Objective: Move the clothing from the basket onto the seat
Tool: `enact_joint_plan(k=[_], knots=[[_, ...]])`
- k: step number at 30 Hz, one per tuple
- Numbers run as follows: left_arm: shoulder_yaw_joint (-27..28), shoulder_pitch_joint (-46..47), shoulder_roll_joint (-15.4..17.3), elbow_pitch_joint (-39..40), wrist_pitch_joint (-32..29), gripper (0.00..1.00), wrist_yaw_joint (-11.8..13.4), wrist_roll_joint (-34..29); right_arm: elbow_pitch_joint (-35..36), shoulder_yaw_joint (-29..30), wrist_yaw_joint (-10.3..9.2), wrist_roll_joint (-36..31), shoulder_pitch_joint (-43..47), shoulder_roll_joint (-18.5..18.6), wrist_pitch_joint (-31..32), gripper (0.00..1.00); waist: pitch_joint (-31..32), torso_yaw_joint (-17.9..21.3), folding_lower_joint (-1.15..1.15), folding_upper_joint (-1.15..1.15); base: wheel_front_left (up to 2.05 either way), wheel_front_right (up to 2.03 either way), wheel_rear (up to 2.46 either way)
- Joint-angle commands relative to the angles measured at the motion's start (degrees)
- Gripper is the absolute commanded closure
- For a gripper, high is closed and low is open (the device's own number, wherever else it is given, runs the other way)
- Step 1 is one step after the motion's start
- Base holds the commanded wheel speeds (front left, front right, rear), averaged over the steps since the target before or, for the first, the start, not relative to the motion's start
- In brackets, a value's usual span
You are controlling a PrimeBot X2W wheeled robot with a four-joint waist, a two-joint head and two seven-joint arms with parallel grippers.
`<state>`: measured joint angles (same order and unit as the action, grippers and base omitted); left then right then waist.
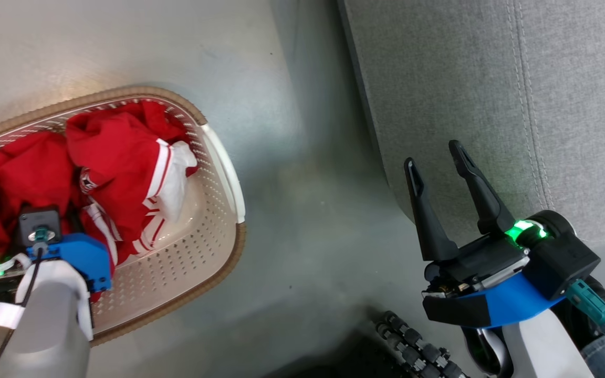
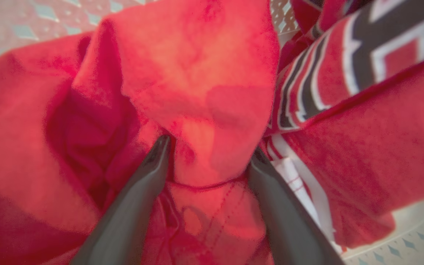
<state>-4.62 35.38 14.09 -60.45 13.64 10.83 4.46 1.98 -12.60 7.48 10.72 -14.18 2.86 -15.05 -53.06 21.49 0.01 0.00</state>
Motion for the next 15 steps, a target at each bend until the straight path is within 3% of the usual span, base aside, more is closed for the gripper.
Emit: enact_joint_plan(k=[1,9,10,11,12,13,15], knots=[[0.4,0.8,0.9,-0.5,-0.1,0.0,0.5,0.3,0.3,-0.4,0.03,0.6,-1.1,0.0,-0.2,0.0,-0.5,0.6,-0.01,0.0,0.0,0.0,0.0],[0.8,2.0,2.9,-3.4,1.1,0.0,0.6,1.1,0.5,-1.6,0.03,1.9,-0.8,0.0,-0.2,0.0,-1.5,1.9,-0.01,0.0,0.0,0.0,0.0],[0.7,2.1,2.8,-3.7,1.2,0.09,0.5,1.2,0.4,-1.5,0.03,2.0,-0.9,0.0,-0.2,0.0,-1.5,1.9,-0.01,0.0,0.0,0.0,0.0],[0.6,2.3,2.7,-3.9,1.3,0.56,0.4,1.3,0.3,-1.5,0.03,2.0,-1.0,0.0,-0.2,0.0,-1.5,1.8,-0.01,0.0,0.0,0.0,0.0],[0.5,2.4,2.7,-4.0,1.4,0.87,0.2,1.4,0.3,-1.5,0.03,2.0,-1.1,0.0,-0.2,0.0,-1.4,1.8,-0.01,0.0,0.0,0.0,0.0],[0.4,2.5,2.6,-4.0,1.5,1.0,-0.1,1.4,0.4,-1.5,0.03,2.0,-1.2,0.0,-0.2,0.0,-1.4,1.7,-0.01,0.0,0.0,0.0,0.0],[0.2,2.6,2.4,-3.9,1.6,1.0,-0.5,1.6,0.5,-1.5,0.03,2.1,-1.1,0.0,-0.2,0.0,-1.3,1.6,-0.01,0.0,0.0,0.0,0.0]])
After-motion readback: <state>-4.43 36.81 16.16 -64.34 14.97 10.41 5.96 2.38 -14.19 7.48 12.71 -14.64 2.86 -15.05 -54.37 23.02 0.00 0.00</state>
